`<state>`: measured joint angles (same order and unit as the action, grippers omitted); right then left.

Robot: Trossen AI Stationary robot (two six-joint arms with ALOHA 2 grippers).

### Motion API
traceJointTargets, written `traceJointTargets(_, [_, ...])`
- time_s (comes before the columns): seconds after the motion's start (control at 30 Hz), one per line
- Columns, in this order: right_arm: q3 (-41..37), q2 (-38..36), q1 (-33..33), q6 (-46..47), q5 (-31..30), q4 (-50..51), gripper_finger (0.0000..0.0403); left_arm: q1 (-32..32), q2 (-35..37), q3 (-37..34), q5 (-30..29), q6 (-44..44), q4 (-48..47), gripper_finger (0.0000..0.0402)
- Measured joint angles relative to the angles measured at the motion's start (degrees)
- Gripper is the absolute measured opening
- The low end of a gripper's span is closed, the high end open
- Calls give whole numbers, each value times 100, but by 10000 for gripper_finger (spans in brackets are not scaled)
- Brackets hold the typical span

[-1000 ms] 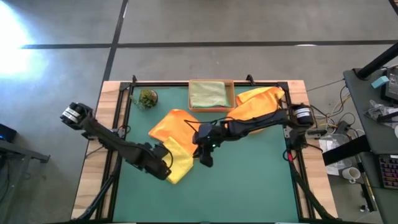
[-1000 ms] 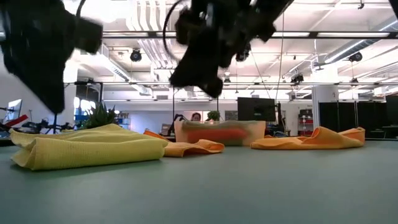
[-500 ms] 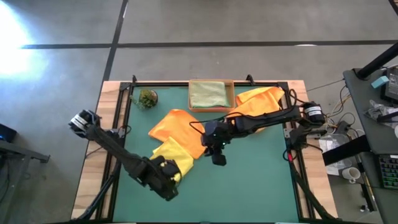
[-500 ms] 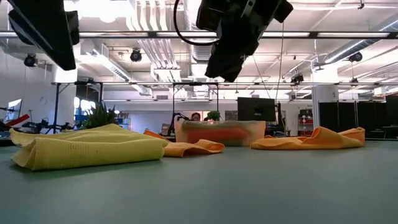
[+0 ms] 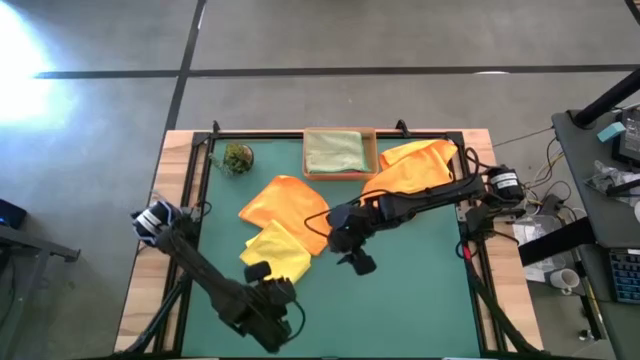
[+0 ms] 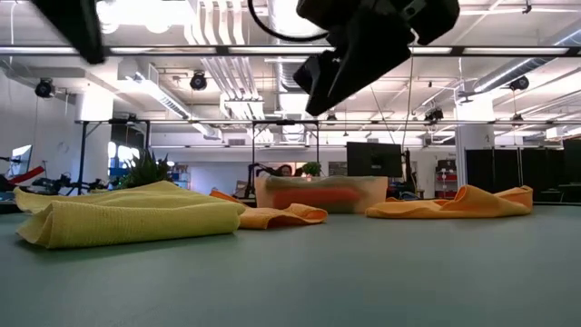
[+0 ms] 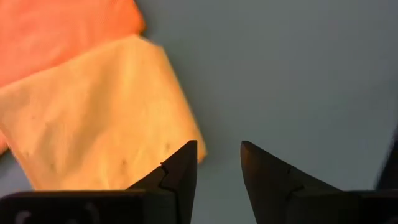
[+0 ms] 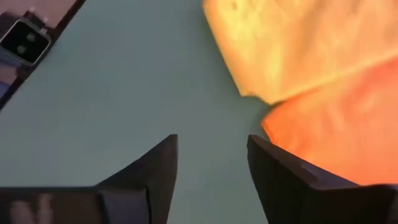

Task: Fold microfiber towels
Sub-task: Stack the yellow microfiber towel on top of the green microfiber towel in the orange bin

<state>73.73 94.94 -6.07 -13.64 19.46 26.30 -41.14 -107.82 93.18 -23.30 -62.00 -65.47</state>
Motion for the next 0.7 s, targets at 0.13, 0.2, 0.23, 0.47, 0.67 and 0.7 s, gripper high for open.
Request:
traceJointTargets(0.13, [0,40,-129,-385,-2,-258,189,-18,-170,-97,329,-19,-56,109])
traceJointTargets(0.2, [0,78,-189,-468,0,-412,188,6,-211,-135,509,-30,-59,109])
traceJointTargets(0.23, [0,86,-211,-533,-2,-501,187,25,-225,-139,536,-48,-55,109])
traceJointTargets(0.47, [0,331,-331,-854,-4,-949,191,195,-233,-139,572,-105,-106,137])
traceJointTargets(0.67, [-2,592,-345,-1085,-6,-1186,196,381,-233,-193,564,-64,-97,192])
traceJointTargets(0.7, [-2,645,-345,-1136,-6,-1319,196,401,-233,-230,543,-62,-62,199])
